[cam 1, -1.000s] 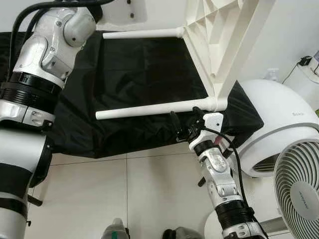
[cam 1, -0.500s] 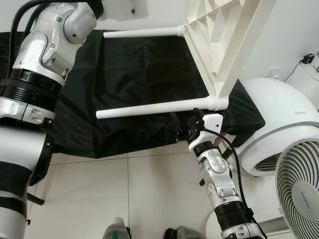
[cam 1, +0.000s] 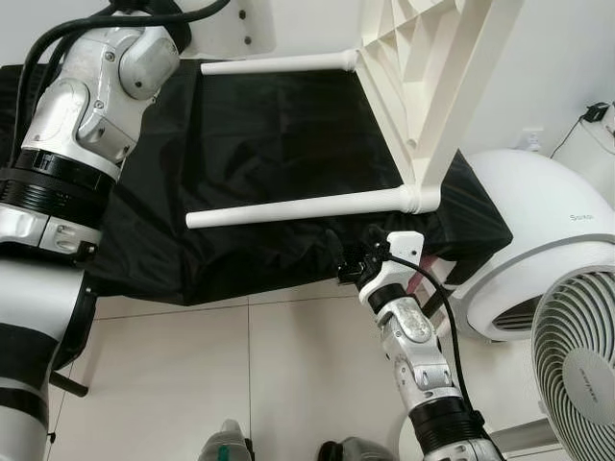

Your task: Building children table

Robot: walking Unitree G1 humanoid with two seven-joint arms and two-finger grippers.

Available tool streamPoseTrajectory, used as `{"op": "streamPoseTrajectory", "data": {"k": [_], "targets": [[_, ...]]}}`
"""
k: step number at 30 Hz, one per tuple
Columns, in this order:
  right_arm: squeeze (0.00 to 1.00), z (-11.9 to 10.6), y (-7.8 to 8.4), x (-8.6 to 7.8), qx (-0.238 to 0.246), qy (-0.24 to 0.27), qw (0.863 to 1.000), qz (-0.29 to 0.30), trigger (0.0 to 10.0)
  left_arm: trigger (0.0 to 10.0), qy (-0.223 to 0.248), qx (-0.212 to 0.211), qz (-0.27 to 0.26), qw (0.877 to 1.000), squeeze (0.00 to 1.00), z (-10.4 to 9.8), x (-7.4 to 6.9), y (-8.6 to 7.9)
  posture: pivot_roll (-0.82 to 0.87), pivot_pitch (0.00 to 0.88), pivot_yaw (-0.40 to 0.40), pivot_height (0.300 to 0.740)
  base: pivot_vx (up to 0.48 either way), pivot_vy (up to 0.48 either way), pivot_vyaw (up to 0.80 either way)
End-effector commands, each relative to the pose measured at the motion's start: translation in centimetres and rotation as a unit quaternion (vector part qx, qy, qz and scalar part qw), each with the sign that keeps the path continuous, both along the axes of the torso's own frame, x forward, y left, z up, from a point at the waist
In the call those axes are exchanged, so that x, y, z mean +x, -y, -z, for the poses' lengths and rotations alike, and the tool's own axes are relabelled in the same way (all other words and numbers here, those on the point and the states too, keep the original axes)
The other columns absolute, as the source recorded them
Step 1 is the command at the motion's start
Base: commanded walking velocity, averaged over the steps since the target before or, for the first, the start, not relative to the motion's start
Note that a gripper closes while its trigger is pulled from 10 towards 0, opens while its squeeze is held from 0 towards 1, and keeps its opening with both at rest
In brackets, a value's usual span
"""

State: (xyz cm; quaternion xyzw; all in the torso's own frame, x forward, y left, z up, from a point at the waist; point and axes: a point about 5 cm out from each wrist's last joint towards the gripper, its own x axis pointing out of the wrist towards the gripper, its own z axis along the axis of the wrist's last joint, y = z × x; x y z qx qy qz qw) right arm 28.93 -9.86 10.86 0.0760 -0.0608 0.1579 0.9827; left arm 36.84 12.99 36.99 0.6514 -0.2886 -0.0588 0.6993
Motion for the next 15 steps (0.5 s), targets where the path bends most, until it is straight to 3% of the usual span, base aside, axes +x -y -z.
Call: {"op": "streamPoseTrajectory", "data": {"k": [1,3,5,10,14,15], "targets": [[0.00,0.4,-0.4,-0.4,0.017,-0.016,1.000,-0.008,10.0,10.0,-0.051,-0.026,-0.048,0.997,0.00,1.6,1.0,-2.6,0.10,0.036,-0.010,0.740,0.000,0.000,0.00],[0.00,0.4,-0.4,-0.4,0.017,-0.016,1.000,-0.008,10.0,10.0,-0.051,-0.026,-0.048,0.997,0.00,1.6,1.0,-2.6,0.10,0.036,-0.010,0.740,0.000,0.000,0.00],[0.00,0.5,-0.6,-0.4,0.061,-0.029,0.998,-0.009,10.0,10.0,-0.063,-0.050,-0.073,0.994,0.00,1.3,1.2,-4.5,0.11,0.033,-0.012,0.740,0.000,0.000,0.00],[0.00,0.0,-0.5,0.0,0.116,-0.038,0.993,-0.007,10.0,10.0,-0.067,-0.060,-0.095,0.991,0.00,1.1,1.1,-6.0,0.11,0.037,-0.013,0.740,0.000,0.000,0.00],[0.00,-1.1,-0.3,1.0,0.200,-0.038,0.979,-0.012,10.0,10.0,-0.071,-0.064,-0.121,0.988,0.00,1.0,0.8,-7.7,0.13,0.034,-0.015,0.740,0.000,0.000,0.00],[0.00,-1.1,-0.3,1.0,0.200,-0.038,0.979,-0.012,10.0,10.0,-0.071,-0.064,-0.121,0.988,0.00,1.0,0.8,-7.7,0.13,0.034,-0.015,0.740,0.000,0.000,0.00]]}}
